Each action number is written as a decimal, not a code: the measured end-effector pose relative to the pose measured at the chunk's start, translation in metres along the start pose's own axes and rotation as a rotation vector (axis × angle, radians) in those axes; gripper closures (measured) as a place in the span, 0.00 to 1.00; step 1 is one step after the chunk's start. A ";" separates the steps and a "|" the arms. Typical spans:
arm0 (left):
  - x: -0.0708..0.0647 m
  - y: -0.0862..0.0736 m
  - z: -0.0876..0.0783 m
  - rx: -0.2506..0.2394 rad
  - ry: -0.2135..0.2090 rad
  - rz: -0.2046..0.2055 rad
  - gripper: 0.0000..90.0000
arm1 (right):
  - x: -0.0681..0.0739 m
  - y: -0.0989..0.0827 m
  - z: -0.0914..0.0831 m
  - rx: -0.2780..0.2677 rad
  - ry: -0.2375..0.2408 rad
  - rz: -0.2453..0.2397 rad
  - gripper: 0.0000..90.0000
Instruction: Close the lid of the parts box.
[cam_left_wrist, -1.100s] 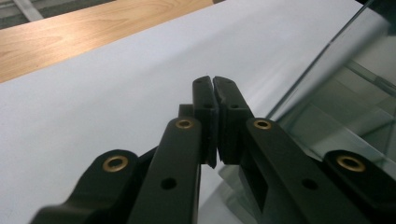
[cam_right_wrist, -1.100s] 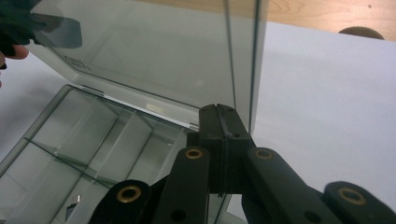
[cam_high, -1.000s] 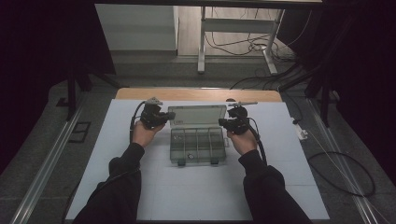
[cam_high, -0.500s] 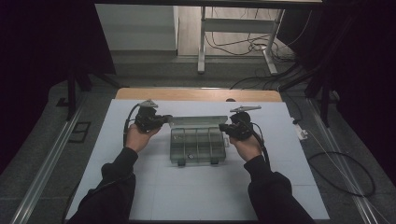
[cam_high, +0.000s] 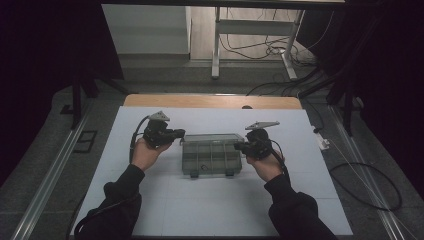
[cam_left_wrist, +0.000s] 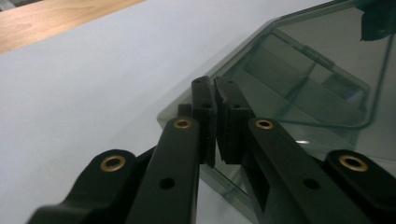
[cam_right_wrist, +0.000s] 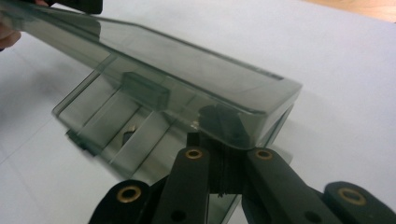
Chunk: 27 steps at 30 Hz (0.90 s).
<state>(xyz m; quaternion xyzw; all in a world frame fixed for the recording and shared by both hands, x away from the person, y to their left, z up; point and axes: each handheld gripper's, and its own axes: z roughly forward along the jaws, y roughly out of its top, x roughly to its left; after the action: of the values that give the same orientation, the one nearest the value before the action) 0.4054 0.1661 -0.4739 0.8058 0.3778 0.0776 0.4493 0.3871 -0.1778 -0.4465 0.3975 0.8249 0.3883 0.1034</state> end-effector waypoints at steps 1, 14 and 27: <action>-0.003 -0.002 -0.003 0.001 -0.010 0.000 0.95 | 0.002 -0.004 -0.001 0.006 0.005 -0.005 0.99; -0.031 -0.012 -0.016 0.011 -0.044 0.015 0.94 | 0.009 -0.028 -0.001 0.072 0.025 -0.016 0.99; -0.049 -0.027 -0.018 0.042 -0.058 0.011 0.94 | 0.018 -0.041 -0.011 0.092 0.067 -0.030 0.99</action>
<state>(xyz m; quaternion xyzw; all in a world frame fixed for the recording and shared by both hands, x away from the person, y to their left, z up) 0.3479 0.1530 -0.4746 0.8192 0.3615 0.0488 0.4426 0.3462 -0.1864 -0.4657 0.3763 0.8507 0.3615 0.0632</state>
